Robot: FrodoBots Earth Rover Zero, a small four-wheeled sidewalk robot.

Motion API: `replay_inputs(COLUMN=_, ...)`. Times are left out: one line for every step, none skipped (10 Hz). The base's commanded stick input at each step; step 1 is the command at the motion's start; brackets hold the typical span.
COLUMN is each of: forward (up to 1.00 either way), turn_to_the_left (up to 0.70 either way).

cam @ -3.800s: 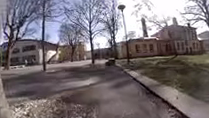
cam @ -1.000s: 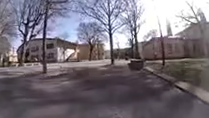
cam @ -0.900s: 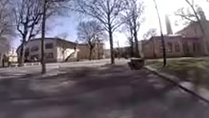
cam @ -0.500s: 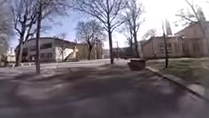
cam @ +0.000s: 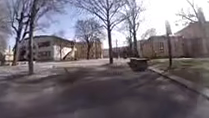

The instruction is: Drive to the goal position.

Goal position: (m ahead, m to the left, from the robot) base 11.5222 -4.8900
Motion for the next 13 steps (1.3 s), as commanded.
replay_inputs(forward=0.85, turn_to_the_left=-0.34)
replay_inputs(forward=0.85, turn_to_the_left=-0.34)
replay_inputs(forward=0.85, turn_to_the_left=-0.34)
replay_inputs(forward=0.85, turn_to_the_left=-0.34)
replay_inputs(forward=0.85, turn_to_the_left=-0.34)
replay_inputs(forward=0.85, turn_to_the_left=-0.16)
replay_inputs(forward=0.85, turn_to_the_left=0.00)
replay_inputs(forward=0.85, turn_to_the_left=0.00)
replay_inputs(forward=0.85, turn_to_the_left=0.00)
replay_inputs(forward=0.85, turn_to_the_left=0.00)
replay_inputs(forward=0.85, turn_to_the_left=0.00)
replay_inputs(forward=0.85, turn_to_the_left=0.00)
replay_inputs(forward=0.85, turn_to_the_left=0.00)
